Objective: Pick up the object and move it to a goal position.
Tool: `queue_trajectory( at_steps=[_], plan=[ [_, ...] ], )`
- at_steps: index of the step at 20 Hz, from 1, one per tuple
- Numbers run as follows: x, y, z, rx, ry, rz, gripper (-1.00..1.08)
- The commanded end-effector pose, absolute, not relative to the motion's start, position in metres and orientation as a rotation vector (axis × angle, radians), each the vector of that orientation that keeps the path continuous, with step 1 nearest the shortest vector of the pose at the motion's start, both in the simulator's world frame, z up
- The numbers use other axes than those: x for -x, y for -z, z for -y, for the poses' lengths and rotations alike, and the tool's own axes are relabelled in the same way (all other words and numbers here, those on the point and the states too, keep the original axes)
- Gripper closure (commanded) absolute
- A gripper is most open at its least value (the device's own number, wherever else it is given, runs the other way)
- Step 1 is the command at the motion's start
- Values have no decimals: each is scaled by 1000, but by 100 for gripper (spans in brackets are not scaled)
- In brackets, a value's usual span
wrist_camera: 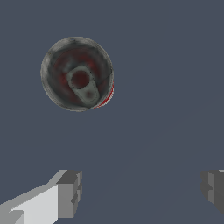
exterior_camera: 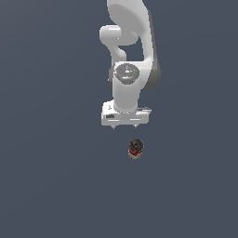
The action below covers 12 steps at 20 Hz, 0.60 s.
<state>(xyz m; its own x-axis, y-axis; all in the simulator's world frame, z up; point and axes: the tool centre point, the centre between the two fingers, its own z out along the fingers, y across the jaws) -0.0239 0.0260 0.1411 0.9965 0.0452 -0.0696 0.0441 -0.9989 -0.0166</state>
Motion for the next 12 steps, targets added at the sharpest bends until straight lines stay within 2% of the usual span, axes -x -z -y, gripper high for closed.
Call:
queue_trajectory(
  at_steps=[1, 12],
  plan=[
    [24, -141, -26, 3124, -109, 70, -92],
    [27, -136, -39, 3109, -144, 148, -92]
  ],
)
